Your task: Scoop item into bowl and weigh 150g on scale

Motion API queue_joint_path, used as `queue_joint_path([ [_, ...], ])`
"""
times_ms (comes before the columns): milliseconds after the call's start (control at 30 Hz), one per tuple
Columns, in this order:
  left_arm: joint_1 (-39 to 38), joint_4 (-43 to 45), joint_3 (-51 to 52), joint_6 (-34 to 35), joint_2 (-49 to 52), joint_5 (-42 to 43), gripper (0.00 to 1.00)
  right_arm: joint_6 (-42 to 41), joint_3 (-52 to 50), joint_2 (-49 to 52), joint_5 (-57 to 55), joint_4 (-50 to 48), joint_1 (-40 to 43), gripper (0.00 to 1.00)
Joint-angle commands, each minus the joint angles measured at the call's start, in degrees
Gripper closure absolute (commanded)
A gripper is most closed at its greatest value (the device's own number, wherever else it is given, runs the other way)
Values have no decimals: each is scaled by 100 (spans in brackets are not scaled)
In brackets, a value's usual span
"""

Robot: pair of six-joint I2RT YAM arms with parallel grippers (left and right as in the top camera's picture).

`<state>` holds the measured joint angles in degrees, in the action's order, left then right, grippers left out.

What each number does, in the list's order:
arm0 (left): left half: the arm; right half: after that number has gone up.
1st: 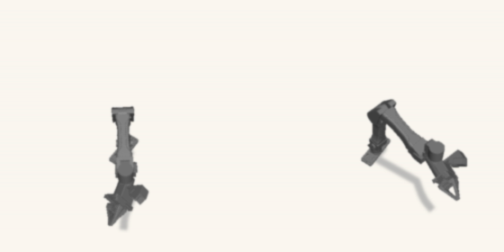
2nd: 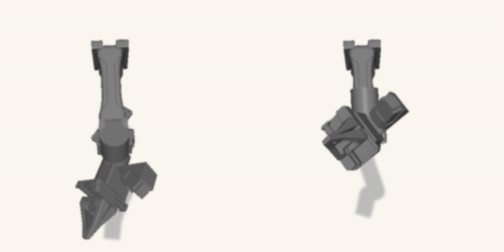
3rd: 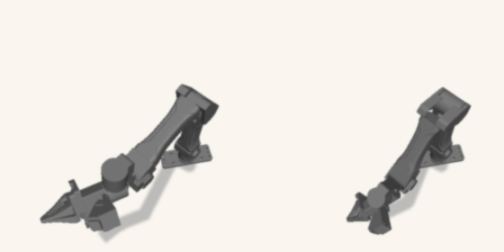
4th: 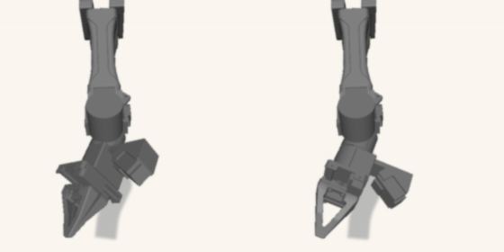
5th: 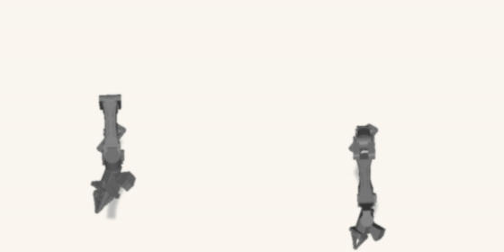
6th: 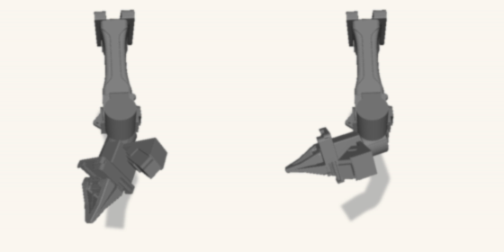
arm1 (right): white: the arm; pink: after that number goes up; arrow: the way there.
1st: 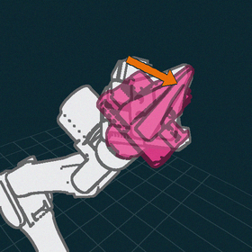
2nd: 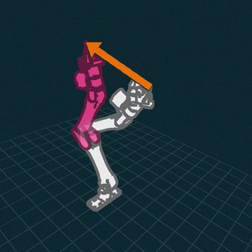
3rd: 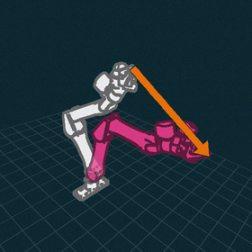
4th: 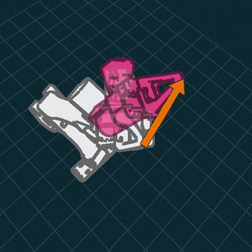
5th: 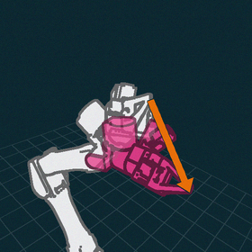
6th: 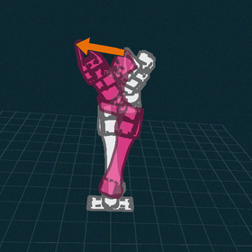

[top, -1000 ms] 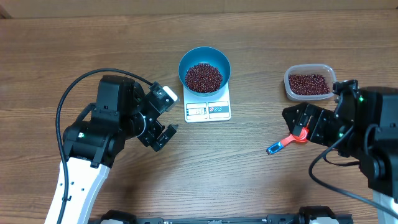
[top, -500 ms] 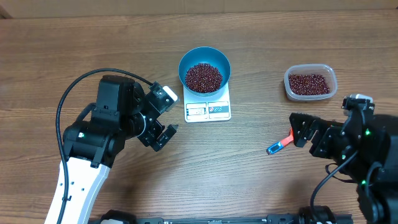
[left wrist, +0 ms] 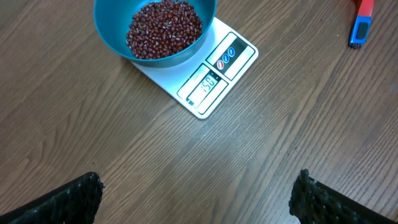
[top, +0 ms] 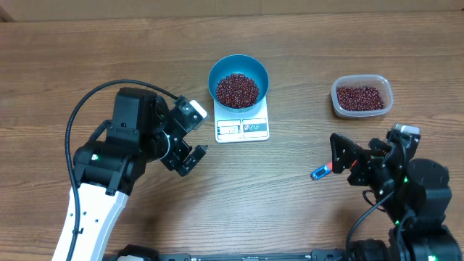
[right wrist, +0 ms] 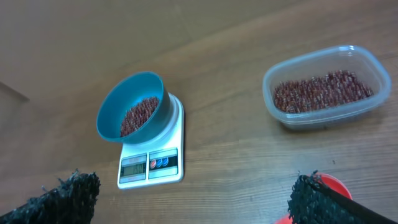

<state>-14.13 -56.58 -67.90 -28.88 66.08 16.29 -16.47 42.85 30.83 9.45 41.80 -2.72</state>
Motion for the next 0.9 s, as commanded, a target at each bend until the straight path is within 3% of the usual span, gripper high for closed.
queue_joint_path([
  [0,24,-2,-127,61,20,0,0,22,-367,-343,-42,-323,-33,0],
  [567,24,-2,-127,61,20,0,1,46,-1773,-1908,-107,-1836,-33,0],
  [867,24,-2,-127,61,20,-2,1,48,-2205,-2500,-240,-2083,-33,0],
])
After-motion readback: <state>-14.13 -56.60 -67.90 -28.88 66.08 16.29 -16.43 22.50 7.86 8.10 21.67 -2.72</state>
